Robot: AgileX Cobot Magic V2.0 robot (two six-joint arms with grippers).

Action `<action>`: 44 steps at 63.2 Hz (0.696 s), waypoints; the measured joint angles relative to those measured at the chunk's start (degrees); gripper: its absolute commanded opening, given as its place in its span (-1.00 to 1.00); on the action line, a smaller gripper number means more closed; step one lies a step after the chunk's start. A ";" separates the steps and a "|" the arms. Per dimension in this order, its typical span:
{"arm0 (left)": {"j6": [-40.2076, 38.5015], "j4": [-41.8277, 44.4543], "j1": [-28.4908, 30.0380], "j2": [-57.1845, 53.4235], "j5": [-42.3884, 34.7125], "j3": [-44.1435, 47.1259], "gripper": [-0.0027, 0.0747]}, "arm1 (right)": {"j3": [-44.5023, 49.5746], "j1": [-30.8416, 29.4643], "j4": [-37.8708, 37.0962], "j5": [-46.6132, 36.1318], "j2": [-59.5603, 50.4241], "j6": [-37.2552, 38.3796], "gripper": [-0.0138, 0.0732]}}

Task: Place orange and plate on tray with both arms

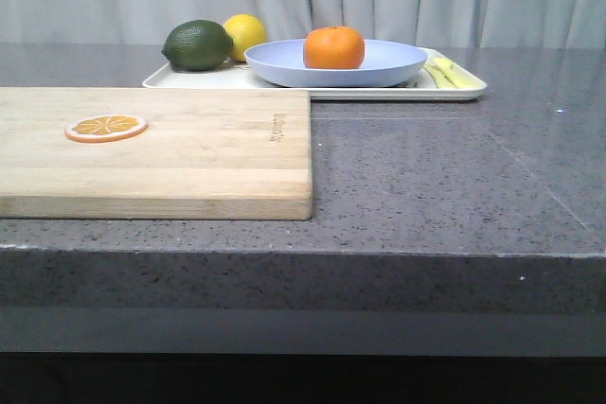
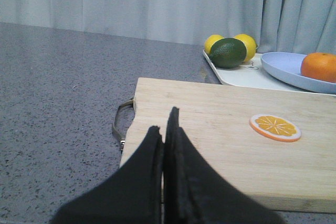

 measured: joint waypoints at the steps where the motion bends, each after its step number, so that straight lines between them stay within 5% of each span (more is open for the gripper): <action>1: 0.00 0.00 0.00 0.00 0.00 0.00 -0.98 | 0.00 0.00 0.00 0.00 0.00 0.00 -0.95; 44: 0.00 0.00 0.00 0.00 -0.10 0.00 -0.98 | 0.32 0.00 0.00 -0.47 -2.40 0.13 -0.95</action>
